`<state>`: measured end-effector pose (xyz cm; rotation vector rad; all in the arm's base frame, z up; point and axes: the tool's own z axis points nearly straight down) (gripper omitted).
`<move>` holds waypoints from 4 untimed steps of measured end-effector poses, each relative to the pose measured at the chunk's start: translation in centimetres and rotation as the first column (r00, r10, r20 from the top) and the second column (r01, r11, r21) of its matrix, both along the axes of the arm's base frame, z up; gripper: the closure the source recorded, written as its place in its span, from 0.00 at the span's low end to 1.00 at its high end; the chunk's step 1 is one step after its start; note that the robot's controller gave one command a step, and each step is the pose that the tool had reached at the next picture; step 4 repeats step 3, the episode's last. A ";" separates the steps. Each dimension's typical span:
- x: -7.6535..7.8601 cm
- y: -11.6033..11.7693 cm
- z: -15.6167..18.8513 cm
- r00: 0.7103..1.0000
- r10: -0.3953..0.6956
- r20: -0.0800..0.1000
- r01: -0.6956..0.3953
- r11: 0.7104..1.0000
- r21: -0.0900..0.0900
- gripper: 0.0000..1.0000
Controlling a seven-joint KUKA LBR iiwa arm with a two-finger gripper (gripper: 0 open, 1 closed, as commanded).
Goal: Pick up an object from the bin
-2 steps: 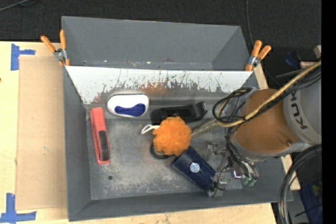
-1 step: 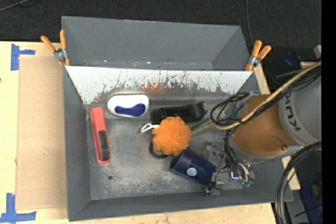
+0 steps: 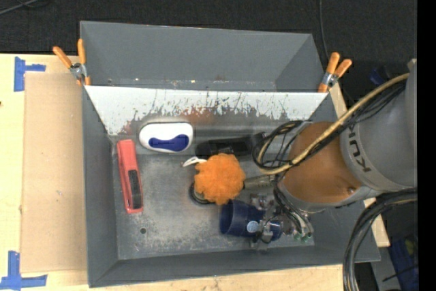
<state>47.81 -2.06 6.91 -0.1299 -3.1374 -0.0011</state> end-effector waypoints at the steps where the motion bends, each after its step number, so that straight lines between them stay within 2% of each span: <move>1: 0.0 0.0 0.0 1.000 0.001 0.000 -0.001 1.000 0.000 1.00; 2: -0.1 0.0 1.2 1.000 0.003 -0.003 -0.003 1.000 0.000 1.00; 3: -0.3 0.0 5.7 1.000 0.004 -0.012 -0.004 1.000 0.001 1.00; 4: -0.3 0.0 5.7 1.000 0.004 -0.012 -0.004 1.000 0.001 1.00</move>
Offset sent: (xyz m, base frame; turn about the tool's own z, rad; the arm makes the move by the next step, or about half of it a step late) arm 0.0002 -0.0002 0.0216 -0.0006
